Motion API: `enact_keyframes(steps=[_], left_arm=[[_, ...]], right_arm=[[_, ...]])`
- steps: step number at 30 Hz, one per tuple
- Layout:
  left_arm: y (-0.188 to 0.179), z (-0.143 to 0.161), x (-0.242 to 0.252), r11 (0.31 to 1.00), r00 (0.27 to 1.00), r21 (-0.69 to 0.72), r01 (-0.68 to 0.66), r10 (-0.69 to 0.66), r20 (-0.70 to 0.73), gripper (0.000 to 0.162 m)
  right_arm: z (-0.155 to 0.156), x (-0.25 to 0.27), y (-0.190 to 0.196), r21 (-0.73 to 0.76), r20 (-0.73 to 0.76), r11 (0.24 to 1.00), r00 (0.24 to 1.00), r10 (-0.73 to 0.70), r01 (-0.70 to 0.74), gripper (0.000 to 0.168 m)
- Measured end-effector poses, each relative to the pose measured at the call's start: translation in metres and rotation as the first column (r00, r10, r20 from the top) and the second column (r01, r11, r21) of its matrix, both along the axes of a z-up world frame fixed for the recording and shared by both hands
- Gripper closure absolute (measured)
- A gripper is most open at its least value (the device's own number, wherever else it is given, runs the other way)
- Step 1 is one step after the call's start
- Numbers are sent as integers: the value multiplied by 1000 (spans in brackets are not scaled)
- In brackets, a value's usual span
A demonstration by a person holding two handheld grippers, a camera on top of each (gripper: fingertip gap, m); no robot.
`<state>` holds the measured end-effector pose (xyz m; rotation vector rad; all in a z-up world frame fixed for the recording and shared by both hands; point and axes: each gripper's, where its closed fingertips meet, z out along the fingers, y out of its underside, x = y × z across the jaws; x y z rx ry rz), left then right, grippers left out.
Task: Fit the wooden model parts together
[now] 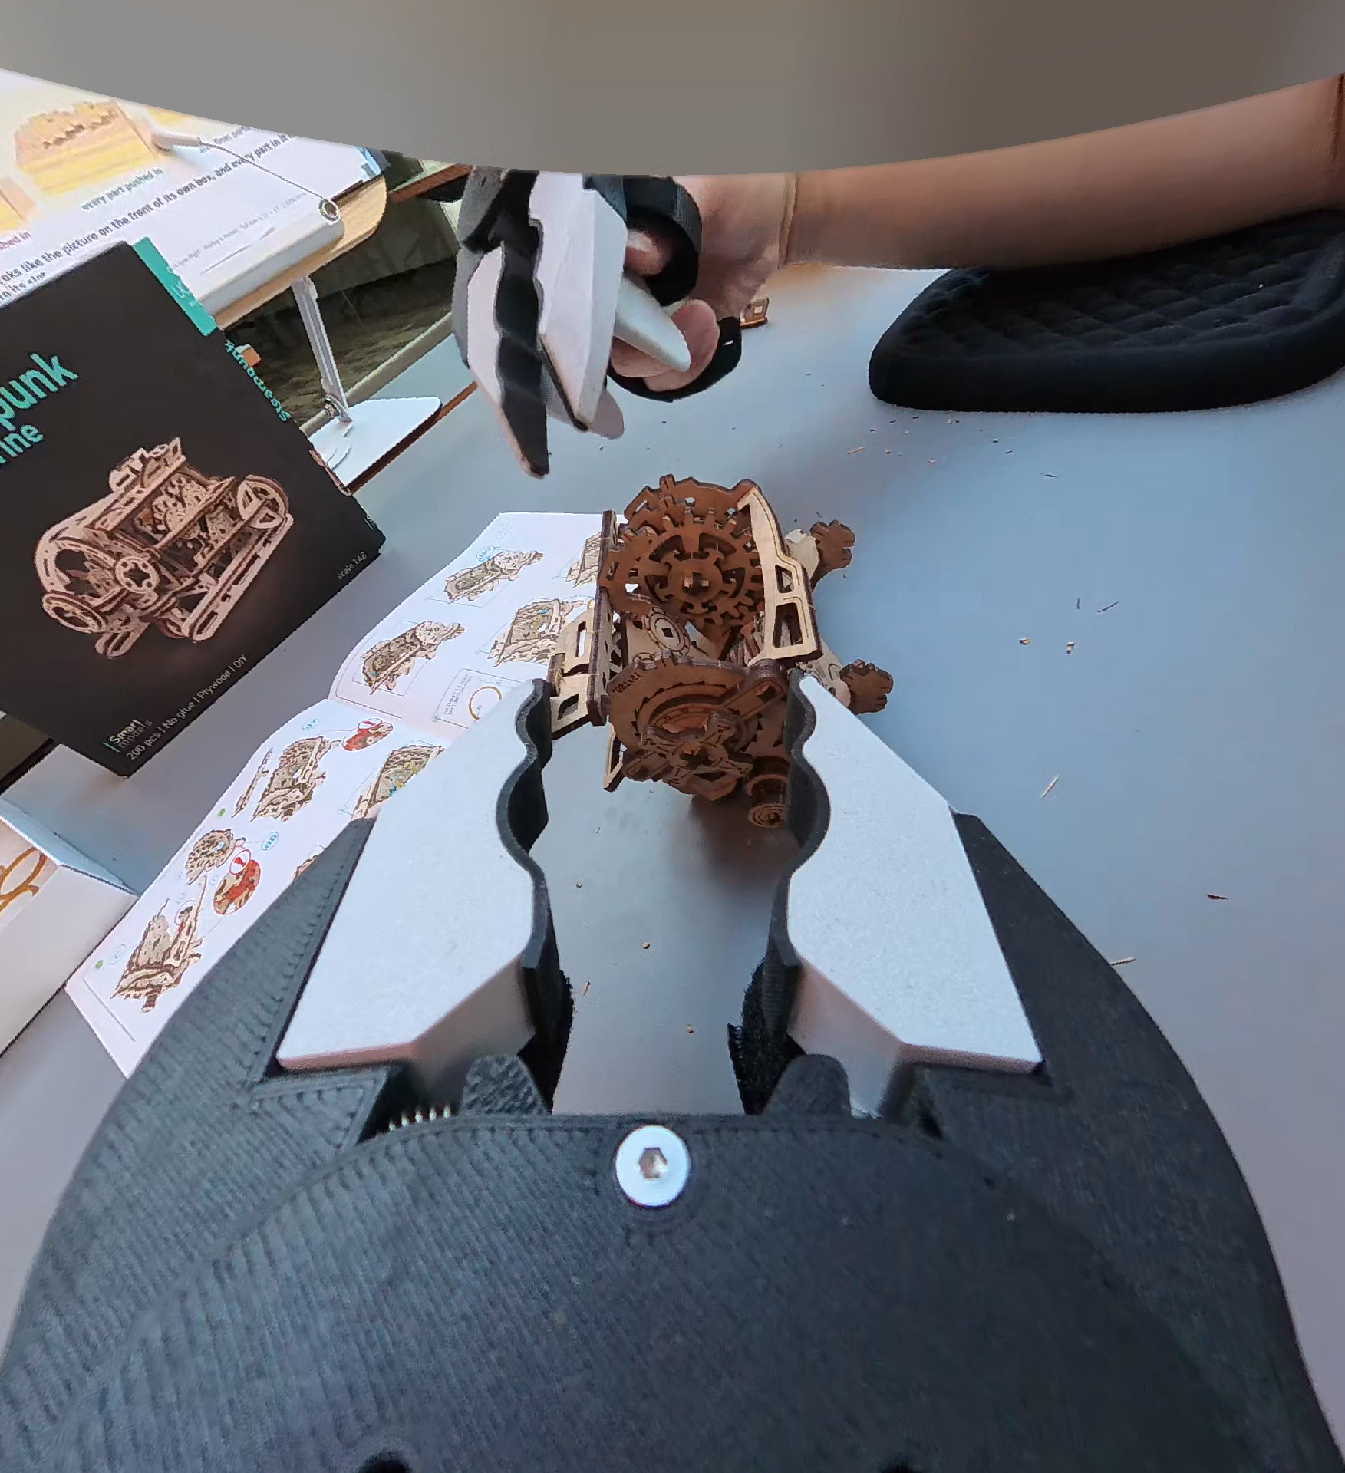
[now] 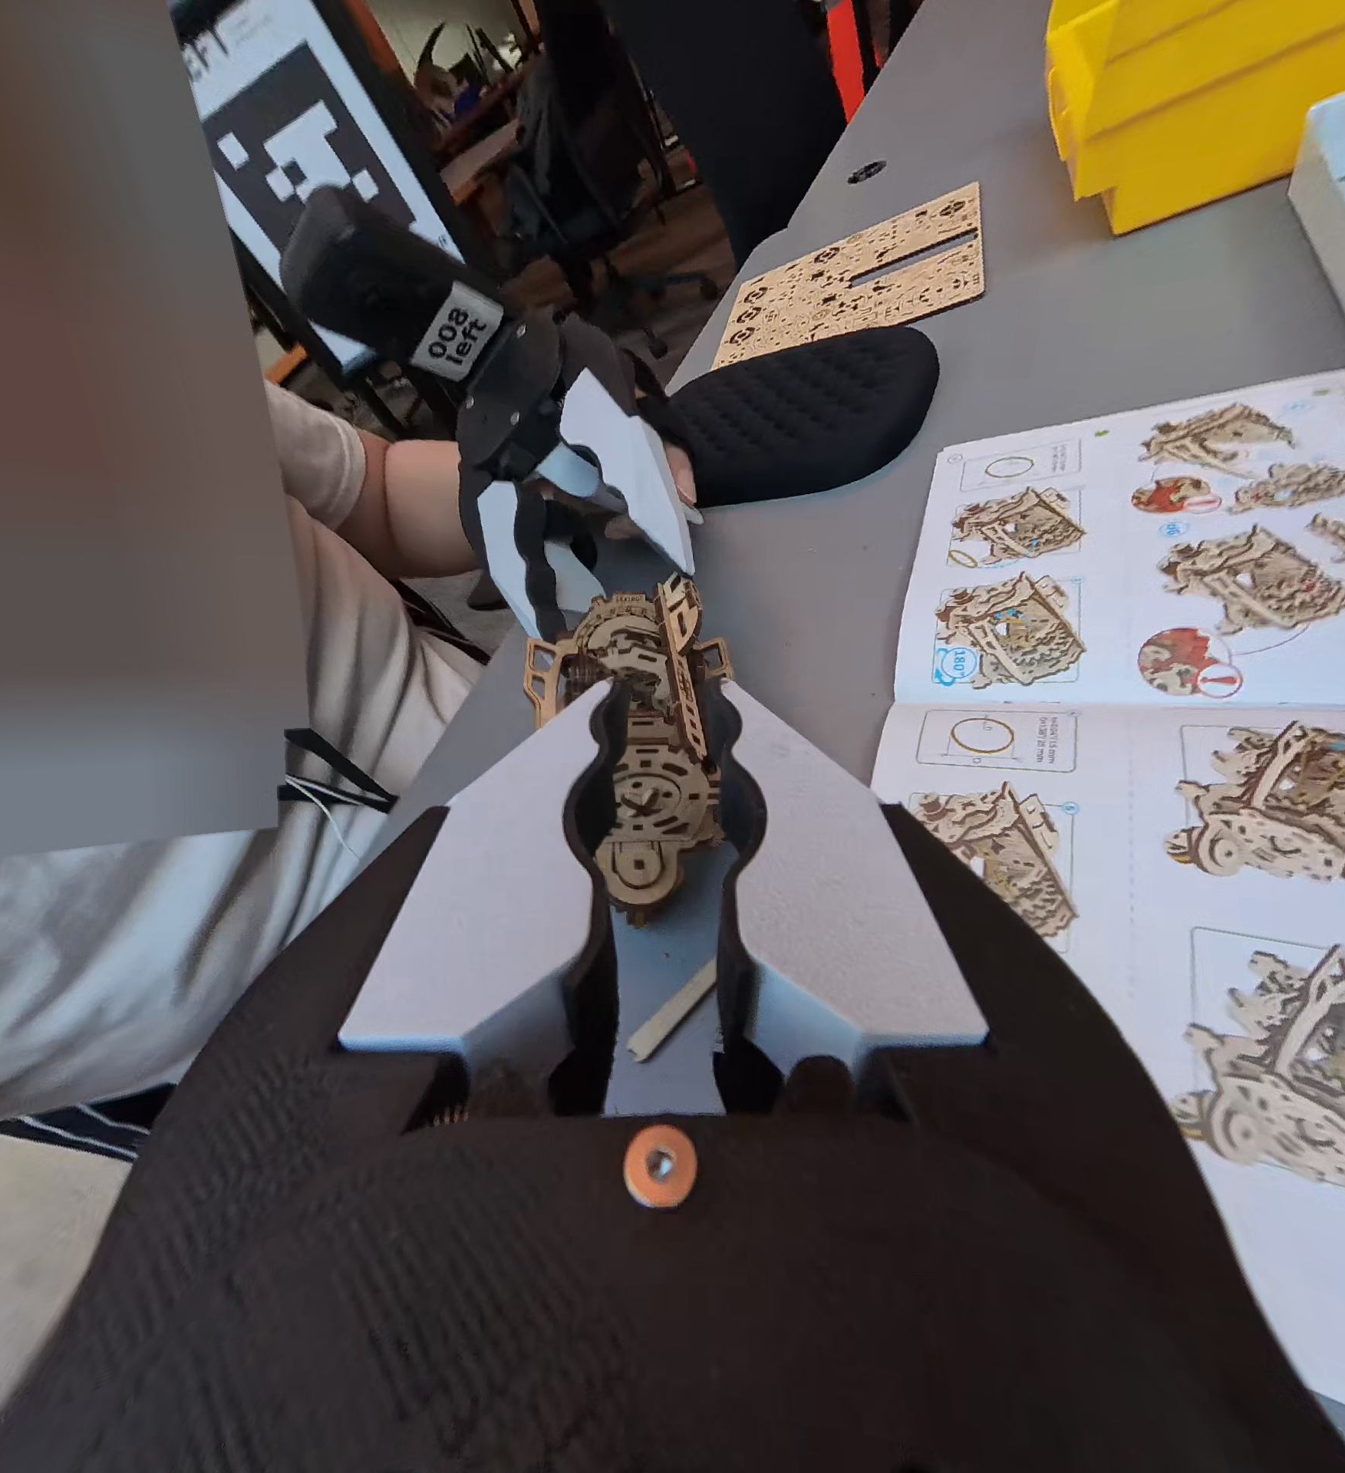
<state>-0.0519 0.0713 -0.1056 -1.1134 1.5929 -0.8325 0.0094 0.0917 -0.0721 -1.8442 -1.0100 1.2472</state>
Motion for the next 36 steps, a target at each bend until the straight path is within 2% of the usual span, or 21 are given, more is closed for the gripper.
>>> enact_keyframes(steps=[2, 5, 8, 11, 16, 30, 36], left_arm=[[0, 0, 0, 1000, 1000, -2, 7, -7, -1, 105], [0, 0, 0, 1000, 1000, -3, 15, -15, -1, 105], [0, 0, 0, 1000, 1000, -2, 21, -21, -4, 105], [0, 0, 0, 1000, 1000, 3, 23, -23, -8, 105], [0, 0, 0, 1000, 1000, 8, 24, -24, -10, 105], [0, -1, 0, 999, 999, 13, 32, -32, -17, 105], [0, 0, -1, 999, 999, 9, 32, -31, -13, 105]], right_arm=[[-4, 0, -5, 185, 76, 982, 997, 13, -27, 148], [-11, 5, -5, 480, 261, 874, 964, -57, -78, 144], [-22, 11, -2, 601, 405, 783, 905, -127, -159, 148], [-26, 11, -1, 628, 469, 748, 872, -141, -217, 154], [-30, 8, -3, 602, 493, 758, 863, -107, -250, 158], [-31, 1, -6, 638, 533, 708, 837, -122, -303, 166], [-32, 1, -6, 701, 546, 637, 816, -191, -320, 166]])
